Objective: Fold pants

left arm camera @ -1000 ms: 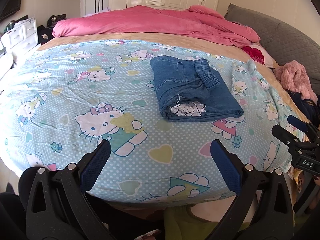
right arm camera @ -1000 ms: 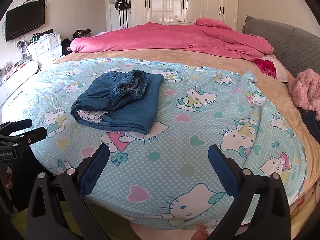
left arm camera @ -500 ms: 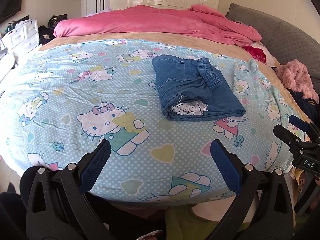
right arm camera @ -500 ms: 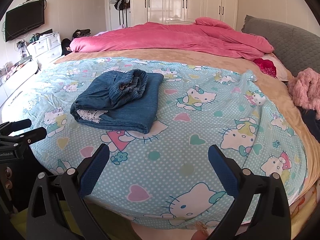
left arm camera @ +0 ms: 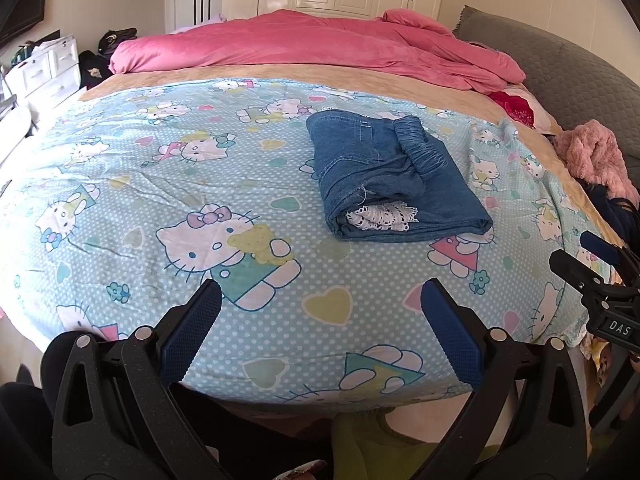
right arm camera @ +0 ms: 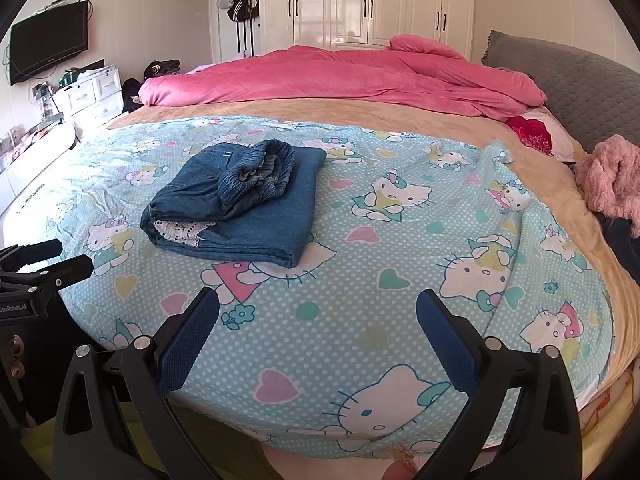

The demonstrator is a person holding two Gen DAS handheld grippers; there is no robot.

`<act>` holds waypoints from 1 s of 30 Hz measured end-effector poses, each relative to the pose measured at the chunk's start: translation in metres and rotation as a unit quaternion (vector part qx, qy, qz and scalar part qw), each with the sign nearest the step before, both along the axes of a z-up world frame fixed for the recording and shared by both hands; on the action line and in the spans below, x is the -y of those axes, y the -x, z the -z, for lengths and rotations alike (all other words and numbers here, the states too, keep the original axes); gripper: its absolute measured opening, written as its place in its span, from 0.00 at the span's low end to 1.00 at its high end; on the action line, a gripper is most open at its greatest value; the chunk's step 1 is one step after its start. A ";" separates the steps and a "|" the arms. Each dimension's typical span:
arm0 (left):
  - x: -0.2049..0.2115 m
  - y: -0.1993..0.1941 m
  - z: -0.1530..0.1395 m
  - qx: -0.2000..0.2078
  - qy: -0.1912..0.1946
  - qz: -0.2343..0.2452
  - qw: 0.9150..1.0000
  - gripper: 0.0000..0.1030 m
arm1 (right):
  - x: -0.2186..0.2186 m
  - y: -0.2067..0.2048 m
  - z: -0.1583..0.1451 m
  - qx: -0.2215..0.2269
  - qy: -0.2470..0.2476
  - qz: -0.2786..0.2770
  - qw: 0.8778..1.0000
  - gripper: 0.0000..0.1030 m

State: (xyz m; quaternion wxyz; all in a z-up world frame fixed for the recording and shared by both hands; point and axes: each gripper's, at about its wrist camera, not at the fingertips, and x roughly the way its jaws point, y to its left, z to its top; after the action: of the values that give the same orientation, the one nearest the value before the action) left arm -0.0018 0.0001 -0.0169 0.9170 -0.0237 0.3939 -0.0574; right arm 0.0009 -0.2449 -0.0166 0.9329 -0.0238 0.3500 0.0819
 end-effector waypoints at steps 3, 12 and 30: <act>0.000 0.000 0.000 0.000 0.000 0.001 1.000 0.91 | 0.000 0.000 -0.001 0.001 0.000 0.000 1.000 0.96; 0.001 0.000 0.001 0.000 -0.002 0.000 1.000 0.91 | 0.001 0.000 -0.001 0.000 -0.002 0.001 1.000 0.96; 0.002 0.001 0.001 -0.001 -0.005 -0.001 1.000 0.91 | 0.005 0.001 0.001 -0.001 -0.004 0.006 1.000 0.96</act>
State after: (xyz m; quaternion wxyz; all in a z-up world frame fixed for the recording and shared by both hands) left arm -0.0031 -0.0017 -0.0179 0.9170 -0.0192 0.3947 -0.0542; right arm -0.0001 -0.2501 -0.0173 0.9330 -0.0182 0.3511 0.0773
